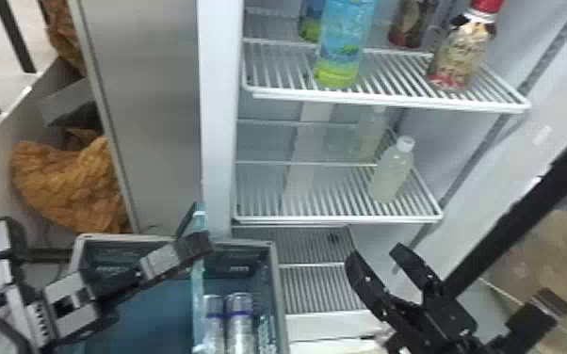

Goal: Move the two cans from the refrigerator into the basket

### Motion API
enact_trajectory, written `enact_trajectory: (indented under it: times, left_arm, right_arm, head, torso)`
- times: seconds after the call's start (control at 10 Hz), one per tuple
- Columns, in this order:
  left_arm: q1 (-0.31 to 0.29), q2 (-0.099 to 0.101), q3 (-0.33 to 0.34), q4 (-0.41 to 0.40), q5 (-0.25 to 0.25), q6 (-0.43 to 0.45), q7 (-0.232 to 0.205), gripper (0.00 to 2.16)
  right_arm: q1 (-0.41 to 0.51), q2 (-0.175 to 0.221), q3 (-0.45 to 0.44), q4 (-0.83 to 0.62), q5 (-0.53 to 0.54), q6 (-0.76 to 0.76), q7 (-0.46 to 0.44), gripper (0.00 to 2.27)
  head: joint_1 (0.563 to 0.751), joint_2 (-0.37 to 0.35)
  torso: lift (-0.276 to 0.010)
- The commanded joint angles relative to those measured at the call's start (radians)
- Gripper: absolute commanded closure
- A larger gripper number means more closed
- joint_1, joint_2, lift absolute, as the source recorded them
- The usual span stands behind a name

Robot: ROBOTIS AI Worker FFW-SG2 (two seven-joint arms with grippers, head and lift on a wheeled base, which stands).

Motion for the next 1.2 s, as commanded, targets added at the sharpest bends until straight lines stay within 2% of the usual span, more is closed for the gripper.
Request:
enact_trajectory:
  times: [0.0,0.2,0.5,0.8,1.1]
  left_arm:
    - [0.001,0.0,0.0,0.0,0.0,0.0,0.001,1.21]
    - [0.009,0.002,0.002,0.0,0.0,0.0,0.001,1.21]
    - [0.009,0.002,0.006,-0.003,0.002,0.0,0.001,1.21]
    - [0.013,0.002,0.018,-0.015,0.002,0.0,0.001,1.21]
    - [0.033,0.0,0.024,-0.017,0.002,0.0,0.001,1.21]
  right_arm:
    - [0.064,0.015,-0.033,-0.036,0.005,-0.038,0.006,0.12]
    - [0.14,0.043,-0.079,-0.078,0.021,-0.07,0.006,0.12]
    - [0.231,0.05,-0.115,-0.137,0.047,-0.087,0.006,0.12]
    - [0.283,0.063,-0.144,-0.169,0.067,-0.105,0.006,0.12]
    - [0.378,0.075,-0.172,-0.215,0.077,-0.107,0.008,0.12]
  head:
    - [0.695,-0.225]
    - [0.695,-0.256]
    - [0.695,-0.302]
    - [0.695,-0.316]
    - [0.695,-0.337]
  torso:
    - [-0.219]
    - [-0.219]
    - [-0.219]
    - [-0.219]
    - [-0.219]
